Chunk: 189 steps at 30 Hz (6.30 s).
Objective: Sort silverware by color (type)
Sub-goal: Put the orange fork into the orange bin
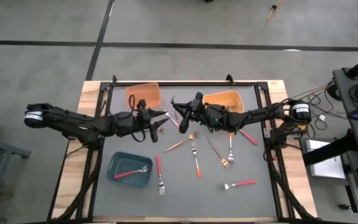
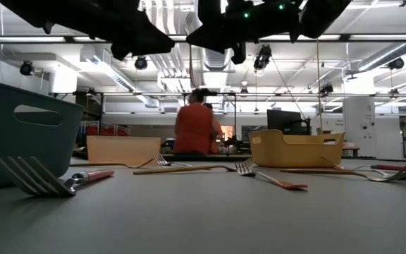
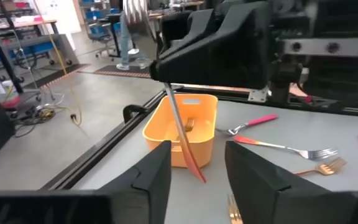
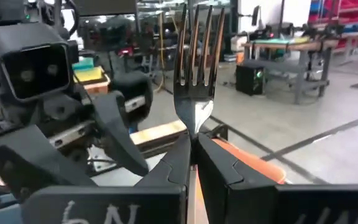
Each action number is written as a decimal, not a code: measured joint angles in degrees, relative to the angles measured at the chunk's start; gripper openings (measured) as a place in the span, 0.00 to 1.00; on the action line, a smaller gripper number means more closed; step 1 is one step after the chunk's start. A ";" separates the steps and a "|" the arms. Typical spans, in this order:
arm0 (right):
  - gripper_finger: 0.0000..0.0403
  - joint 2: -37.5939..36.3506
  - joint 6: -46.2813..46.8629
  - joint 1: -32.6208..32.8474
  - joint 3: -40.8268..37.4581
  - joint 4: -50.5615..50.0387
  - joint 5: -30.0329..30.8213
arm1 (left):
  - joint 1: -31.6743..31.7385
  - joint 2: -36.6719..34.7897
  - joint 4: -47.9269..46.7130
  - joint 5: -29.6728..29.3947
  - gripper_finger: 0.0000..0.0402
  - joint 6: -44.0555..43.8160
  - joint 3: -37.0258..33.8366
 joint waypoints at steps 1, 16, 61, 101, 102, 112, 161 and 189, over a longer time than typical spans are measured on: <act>0.03 0.02 -0.71 0.30 0.00 0.72 0.09 | 0.00 0.84 0.10 -0.11 0.36 -0.07 0.42; 0.03 0.44 -2.59 1.15 1.01 2.99 1.19 | 0.00 14.88 -0.35 -5.40 0.47 2.22 11.39; 0.35 -7.67 -1.15 1.16 1.05 -11.10 -13.80 | -0.11 5.84 -31.09 19.30 0.00 -0.08 17.74; 0.61 -22.82 3.43 3.41 1.49 -49.53 -20.05 | 0.04 2.43 -25.98 19.57 0.00 -6.64 15.07; 0.62 -22.36 3.40 3.41 1.49 -49.49 -20.05 | 0.04 2.43 -25.57 19.56 0.00 -6.67 15.07; 0.61 -17.09 2.08 3.39 1.46 -41.92 -16.82 | 0.13 2.54 -24.96 15.96 0.00 -6.84 15.07; 0.02 -15.89 6.61 3.35 1.46 -38.18 -9.32 | 0.09 2.58 -26.77 11.99 0.19 -0.12 15.07; 0.02 -14.03 20.95 -1.55 1.46 -48.79 -3.42 | 0.10 17.42 -5.31 -2.92 0.47 24.99 15.10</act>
